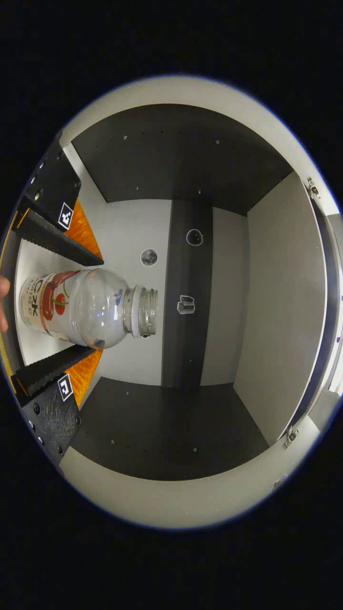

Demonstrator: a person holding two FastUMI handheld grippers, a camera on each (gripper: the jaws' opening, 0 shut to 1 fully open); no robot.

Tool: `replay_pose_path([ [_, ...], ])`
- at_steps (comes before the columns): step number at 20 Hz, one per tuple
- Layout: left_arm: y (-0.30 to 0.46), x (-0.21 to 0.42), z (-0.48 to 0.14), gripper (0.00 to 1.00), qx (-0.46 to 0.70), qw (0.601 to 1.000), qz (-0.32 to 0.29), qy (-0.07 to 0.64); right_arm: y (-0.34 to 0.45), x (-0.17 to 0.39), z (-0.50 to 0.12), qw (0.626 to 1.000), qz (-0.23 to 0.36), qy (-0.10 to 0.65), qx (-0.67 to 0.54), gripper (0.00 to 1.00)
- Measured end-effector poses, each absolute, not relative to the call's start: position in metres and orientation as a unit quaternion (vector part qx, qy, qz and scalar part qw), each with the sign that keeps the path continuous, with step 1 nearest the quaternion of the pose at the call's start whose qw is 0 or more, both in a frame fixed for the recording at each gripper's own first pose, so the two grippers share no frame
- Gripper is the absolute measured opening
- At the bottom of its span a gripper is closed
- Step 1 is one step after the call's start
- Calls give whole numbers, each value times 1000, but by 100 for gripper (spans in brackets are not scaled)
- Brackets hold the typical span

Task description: Grasp the bottle in the cabinet with the left hand and place it on the coaster, then close the right door with the right hand and the left door with the left hand.

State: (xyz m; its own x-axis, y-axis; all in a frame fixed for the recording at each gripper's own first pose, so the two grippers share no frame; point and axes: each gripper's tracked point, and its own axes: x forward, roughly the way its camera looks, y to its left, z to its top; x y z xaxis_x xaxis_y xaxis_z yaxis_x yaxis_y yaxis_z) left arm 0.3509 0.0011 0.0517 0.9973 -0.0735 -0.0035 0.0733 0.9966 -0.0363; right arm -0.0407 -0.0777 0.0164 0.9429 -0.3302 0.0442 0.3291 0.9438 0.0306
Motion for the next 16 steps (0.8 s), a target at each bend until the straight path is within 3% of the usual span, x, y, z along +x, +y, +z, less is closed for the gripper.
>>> replay_pose_path([
  [2,-2,352,54,88,-22,999,-42,0,-78,-40,15,986,-165,-23,13,83],
  [3,-4,351,53,78,-23,999,-47,2,-79,-39,14,986,-164,-22,14,83],
  [8,3,344,58,75,-25,999,-37,-2,-76,-36,15,988,-154,-23,16,83],
  [16,14,280,88,75,-15,998,-45,-27,-55,-27,19,994,-104,-27,10,83],
])
